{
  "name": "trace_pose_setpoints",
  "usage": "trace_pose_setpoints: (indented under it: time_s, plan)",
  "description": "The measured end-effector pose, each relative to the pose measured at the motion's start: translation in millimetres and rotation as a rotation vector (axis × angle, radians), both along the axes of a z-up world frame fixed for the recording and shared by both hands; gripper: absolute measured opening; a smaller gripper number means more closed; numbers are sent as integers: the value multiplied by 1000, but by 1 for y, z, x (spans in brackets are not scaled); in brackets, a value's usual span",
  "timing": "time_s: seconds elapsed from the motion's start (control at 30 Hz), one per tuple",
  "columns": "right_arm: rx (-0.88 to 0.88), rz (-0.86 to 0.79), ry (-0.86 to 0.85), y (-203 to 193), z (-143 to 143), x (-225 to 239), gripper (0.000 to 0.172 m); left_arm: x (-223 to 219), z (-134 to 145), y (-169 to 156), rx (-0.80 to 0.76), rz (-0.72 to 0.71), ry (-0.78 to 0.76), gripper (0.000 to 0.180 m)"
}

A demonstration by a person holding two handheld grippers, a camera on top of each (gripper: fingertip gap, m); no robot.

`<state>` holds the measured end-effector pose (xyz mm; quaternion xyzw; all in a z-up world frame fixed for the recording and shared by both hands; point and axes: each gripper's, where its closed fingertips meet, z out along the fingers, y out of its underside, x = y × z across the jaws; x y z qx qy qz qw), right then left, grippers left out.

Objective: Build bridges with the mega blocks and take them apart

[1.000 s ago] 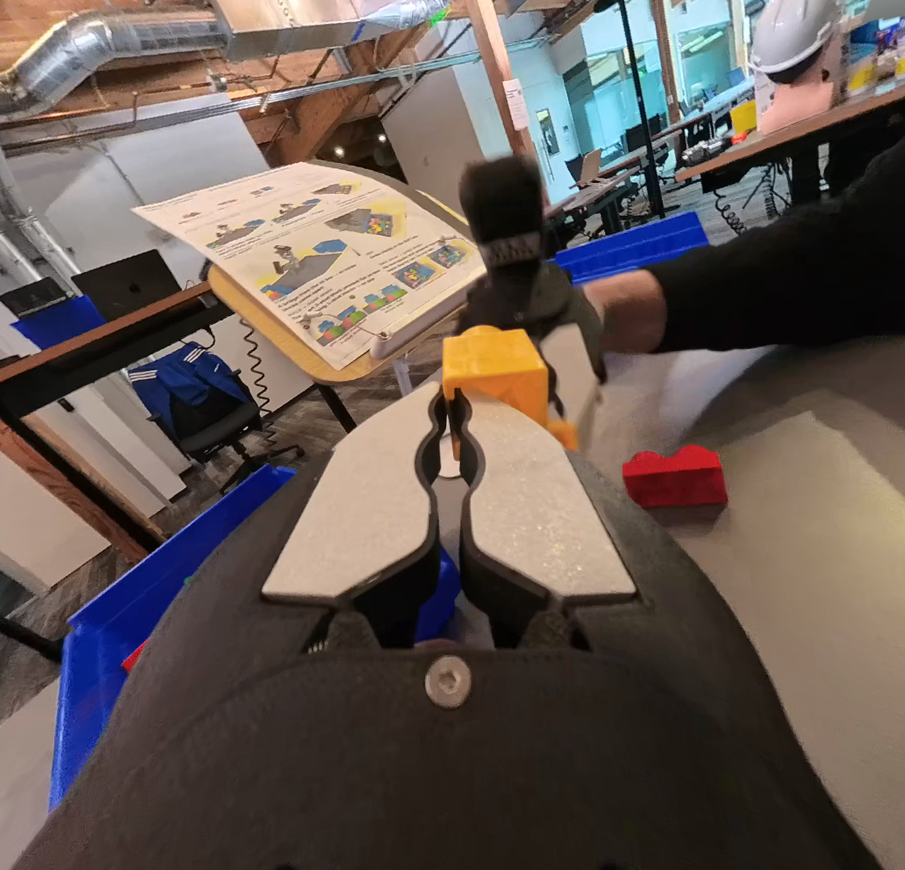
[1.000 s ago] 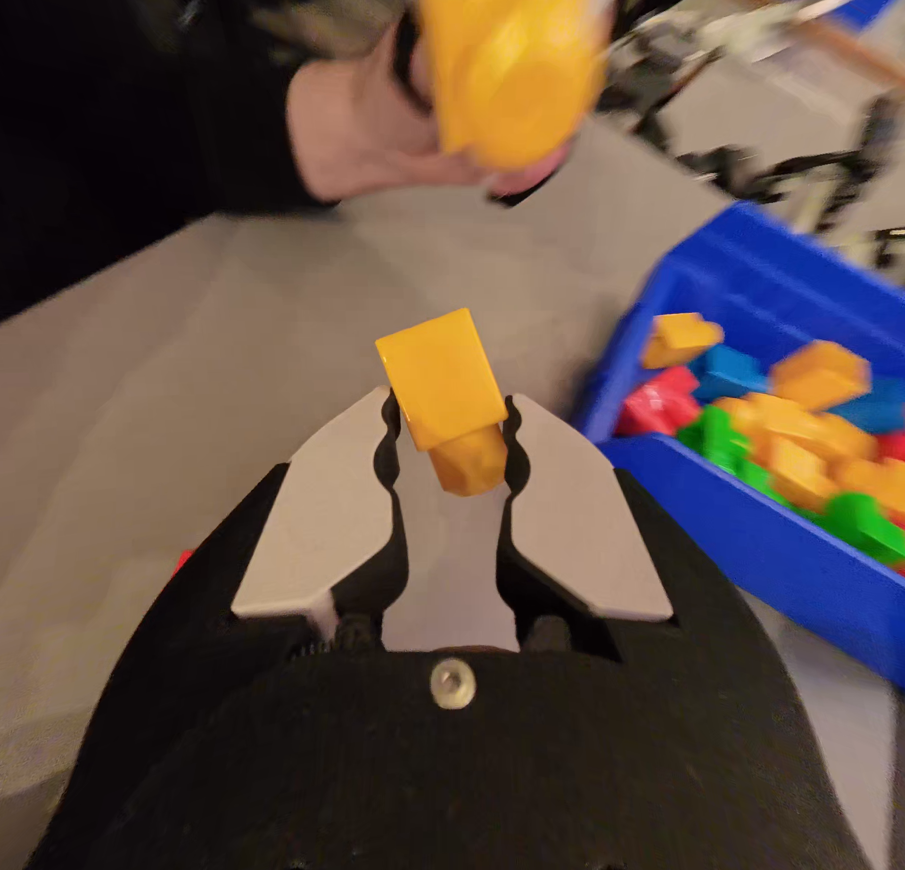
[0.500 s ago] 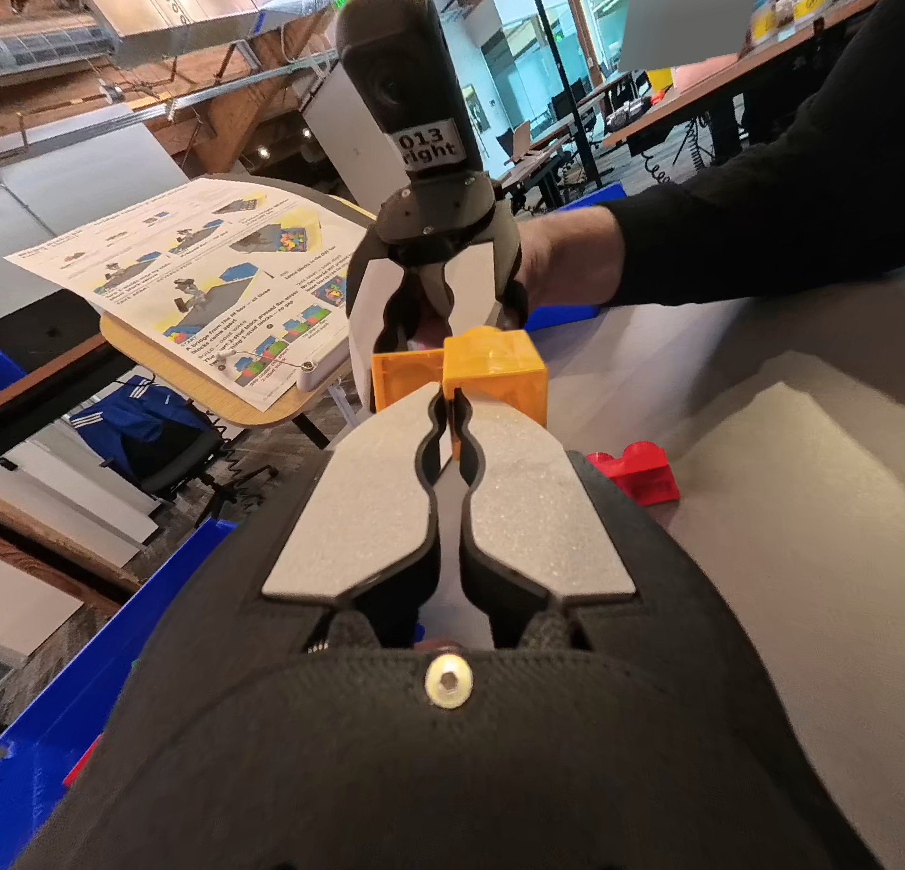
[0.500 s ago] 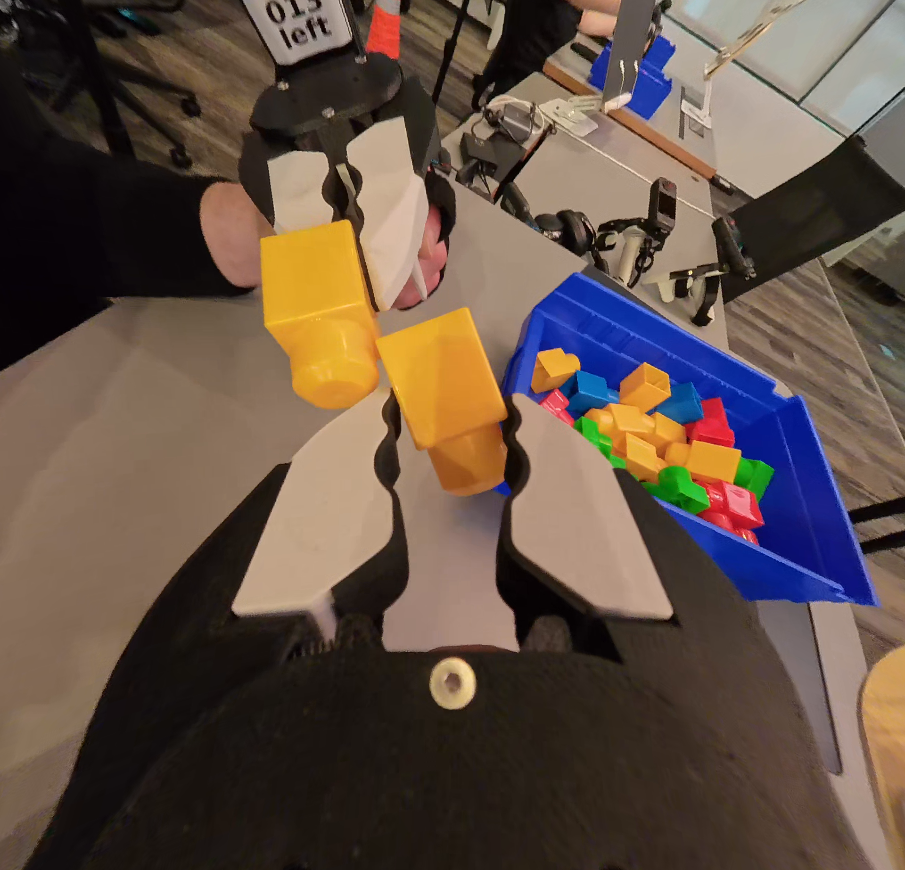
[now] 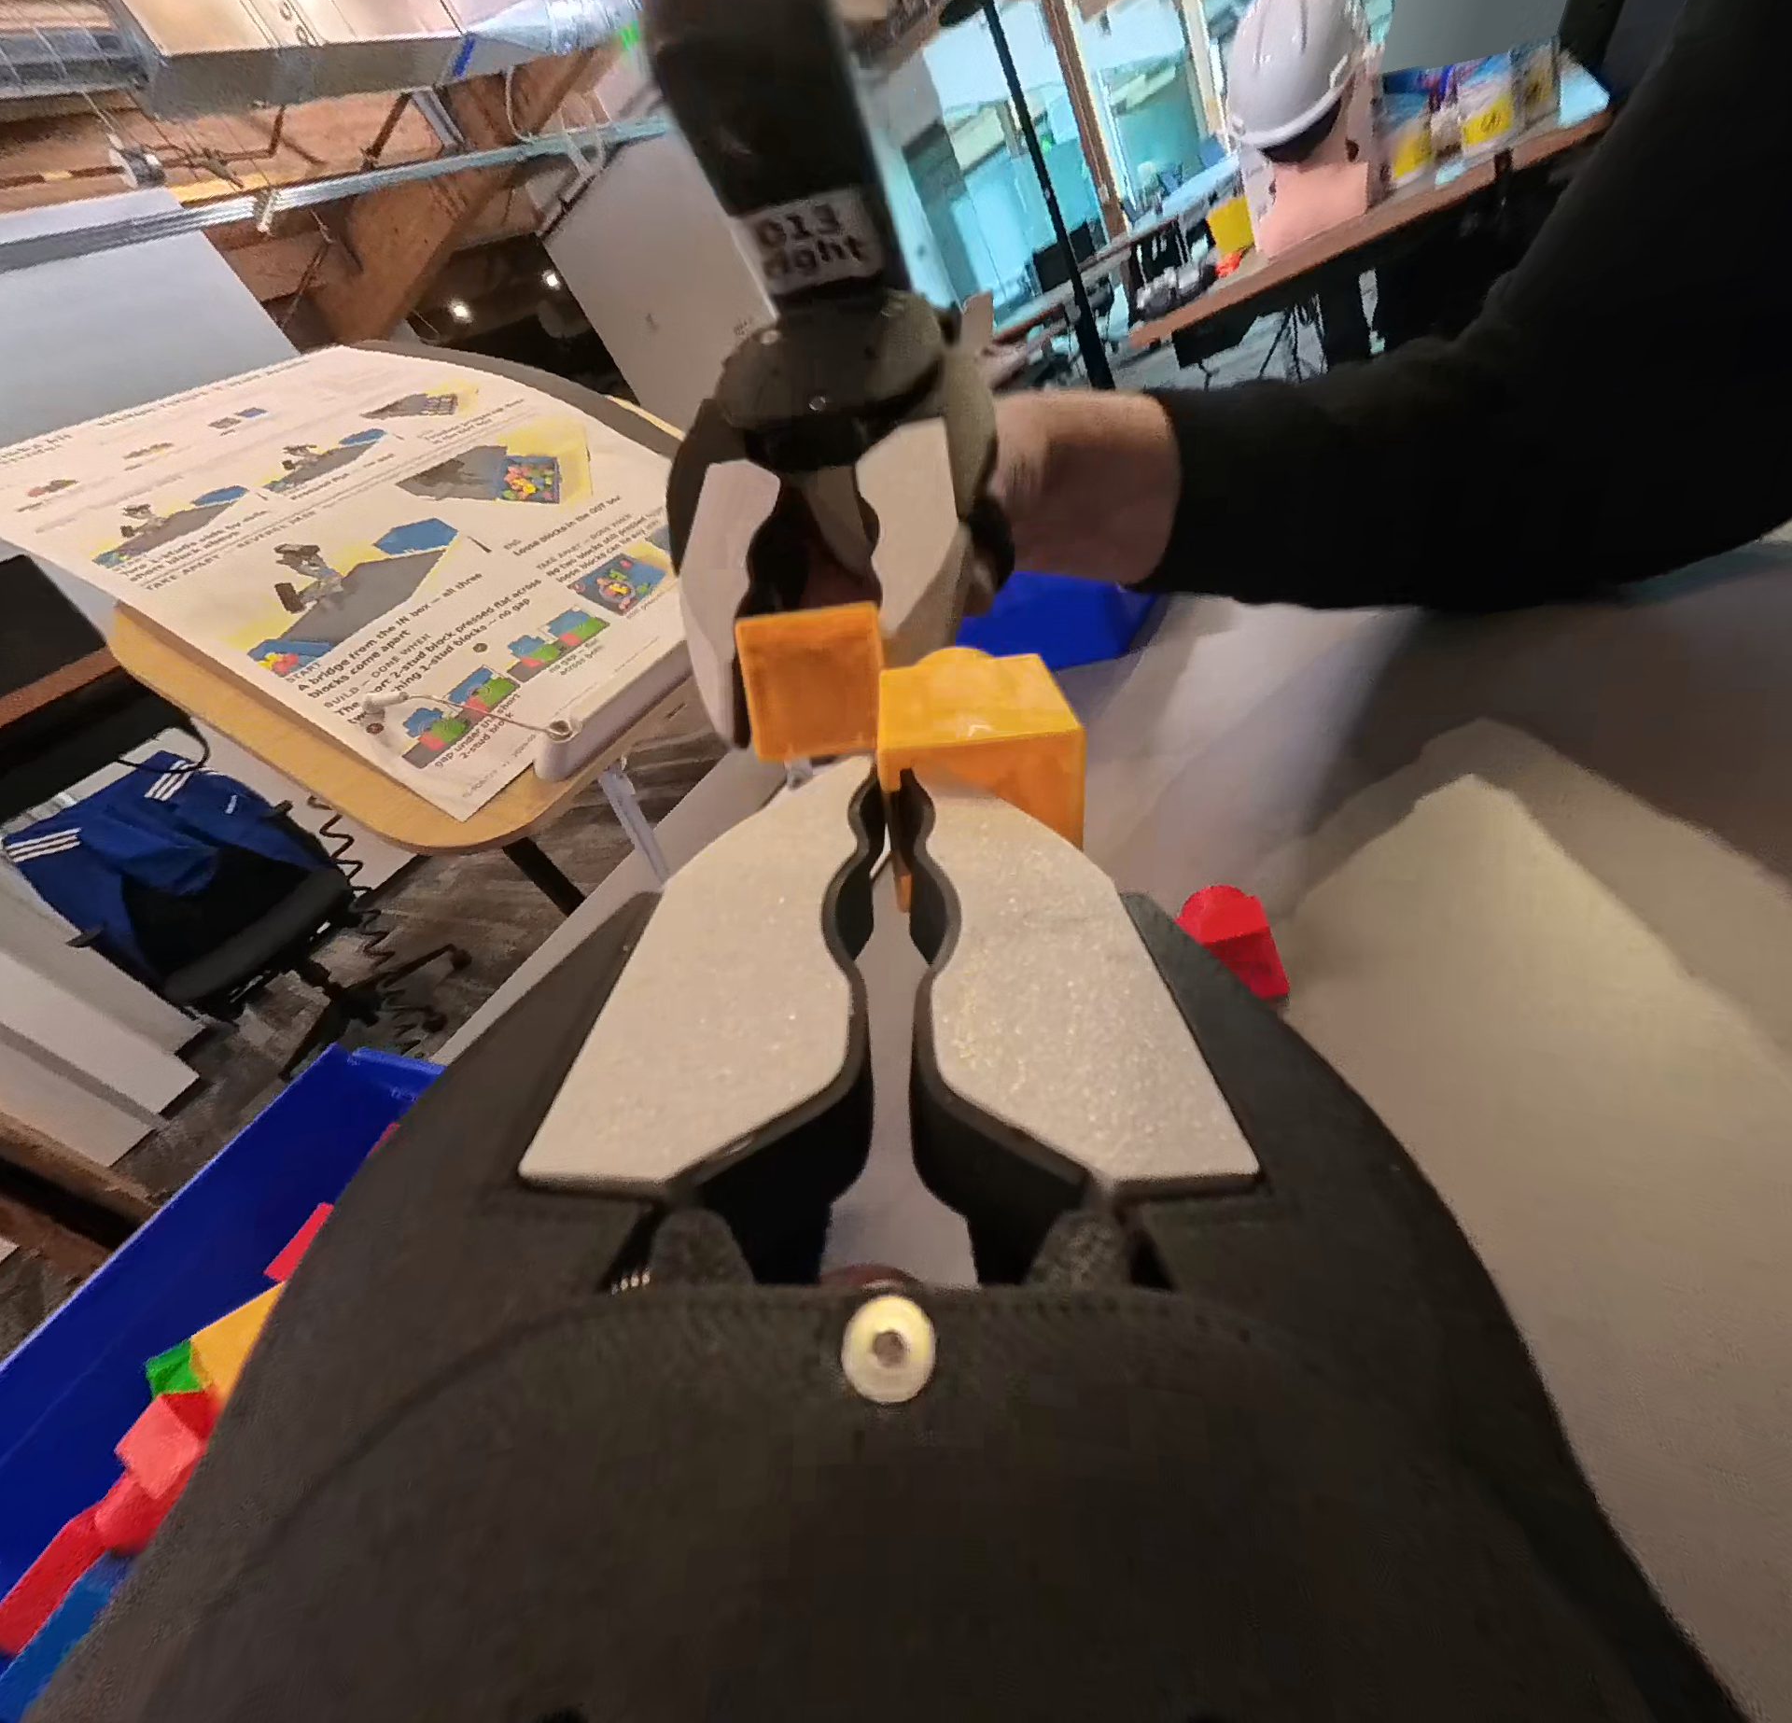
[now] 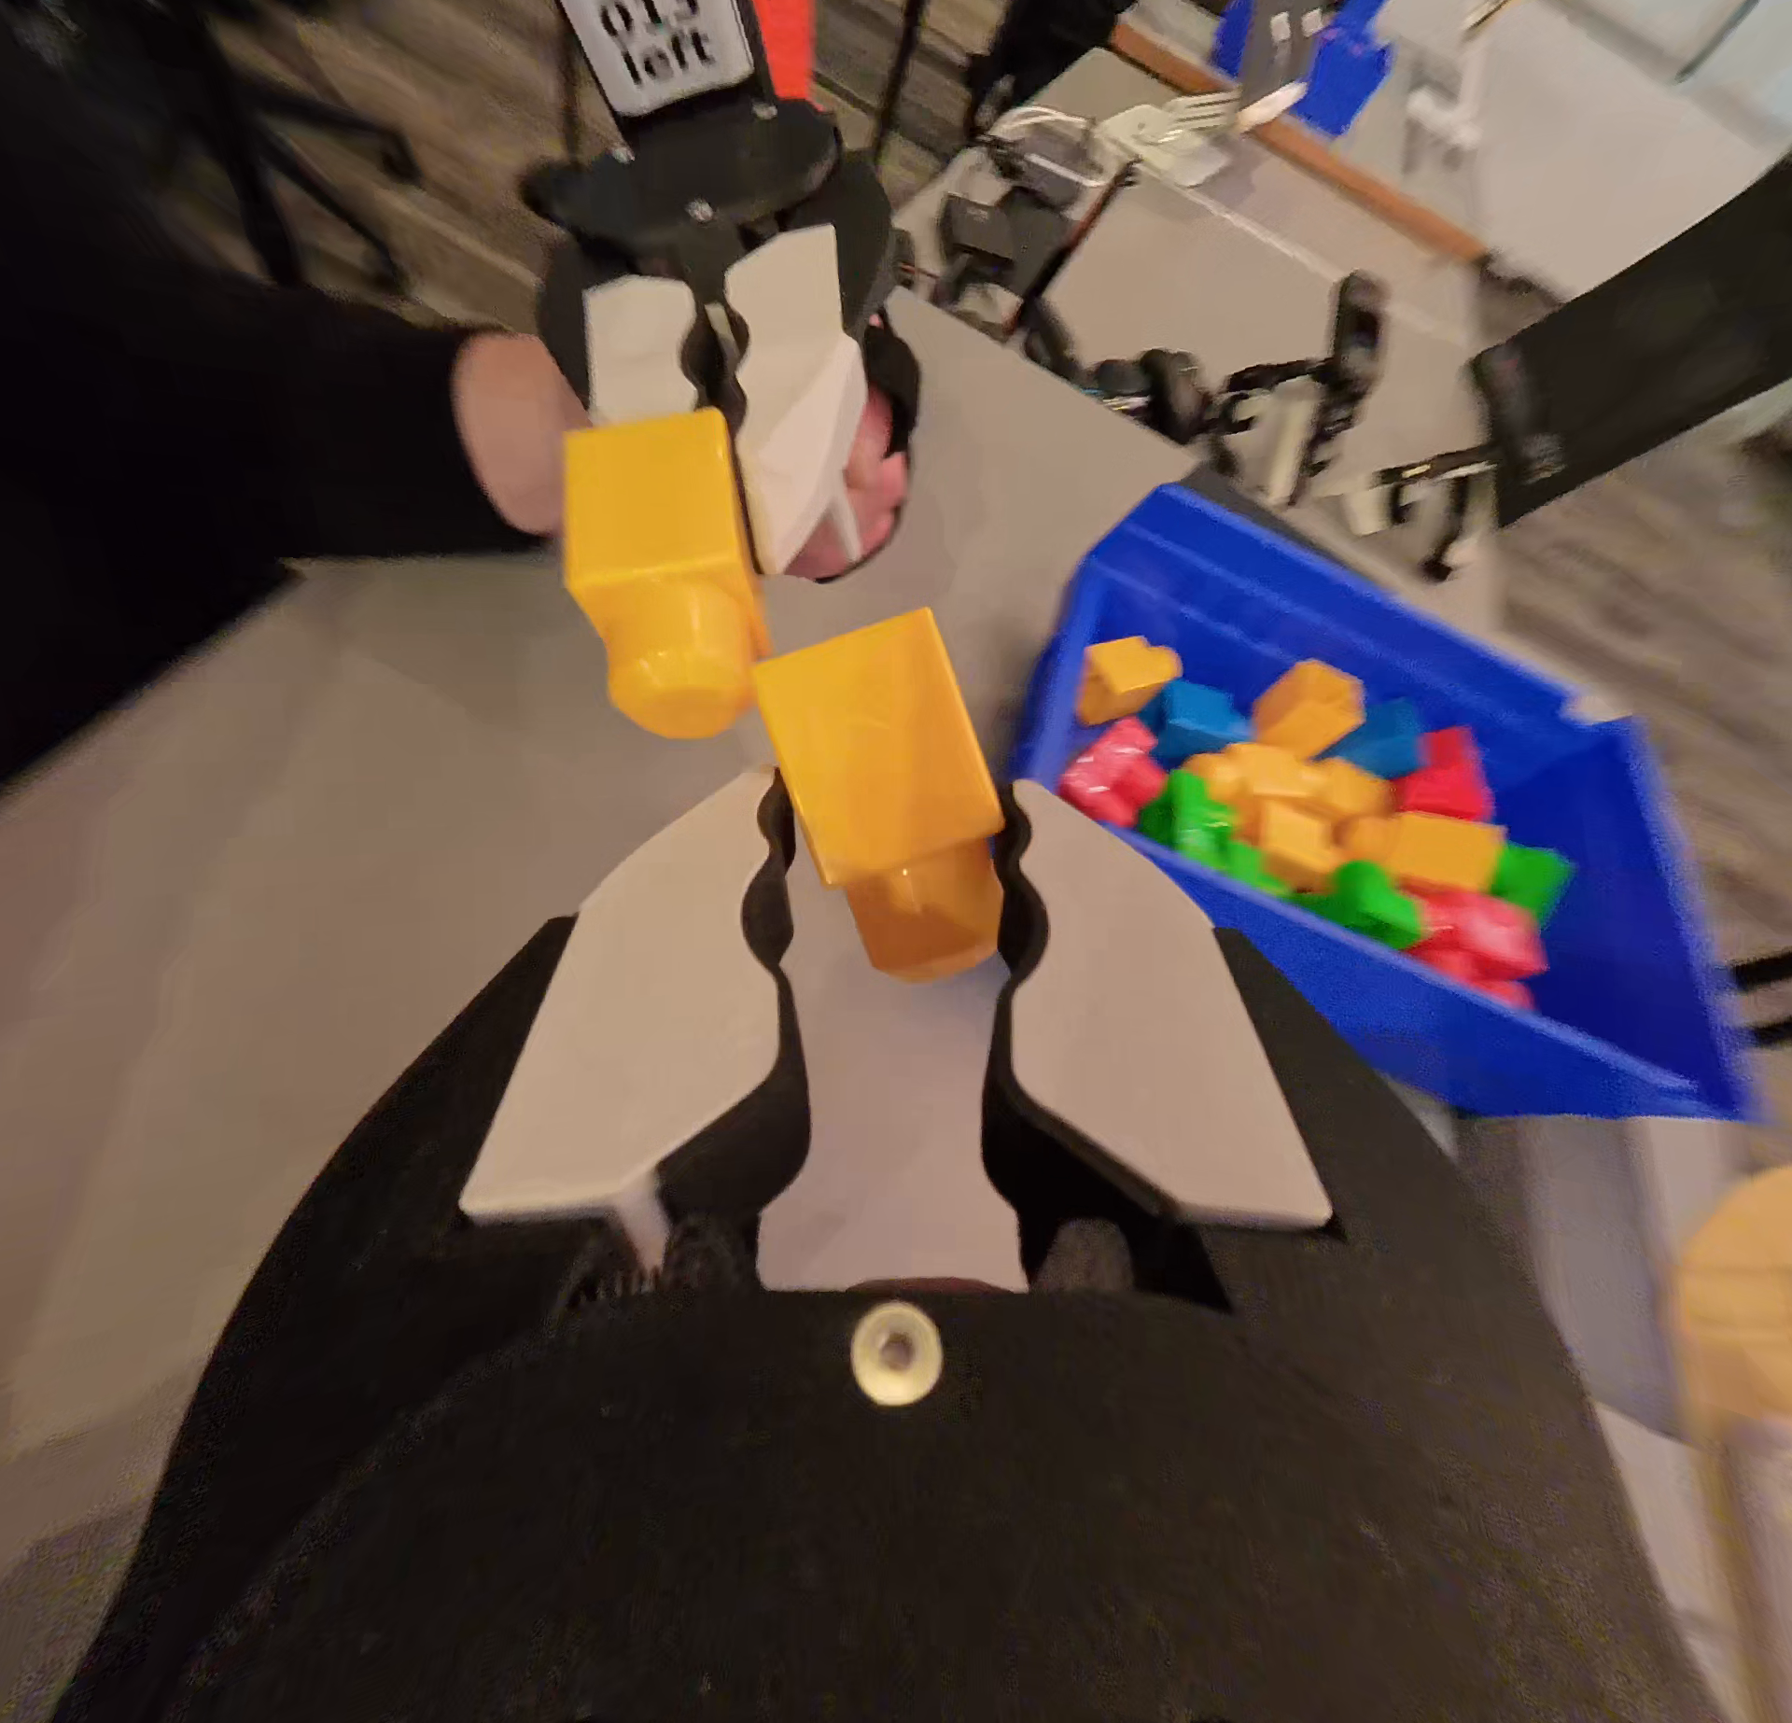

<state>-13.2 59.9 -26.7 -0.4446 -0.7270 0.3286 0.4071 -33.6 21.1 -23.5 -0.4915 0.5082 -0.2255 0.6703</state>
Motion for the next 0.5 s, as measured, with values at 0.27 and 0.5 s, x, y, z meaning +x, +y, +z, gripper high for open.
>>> trace_pose_setpoints:
  time_s: [0.27,0.5]
  plan:
    - [-555,58,-24,-6,-6,36,40,32,-9,4,249,98,445,1]
    - [-679,92,-118,-13,-17,55,40,60,-11,10,420,29,725,1]
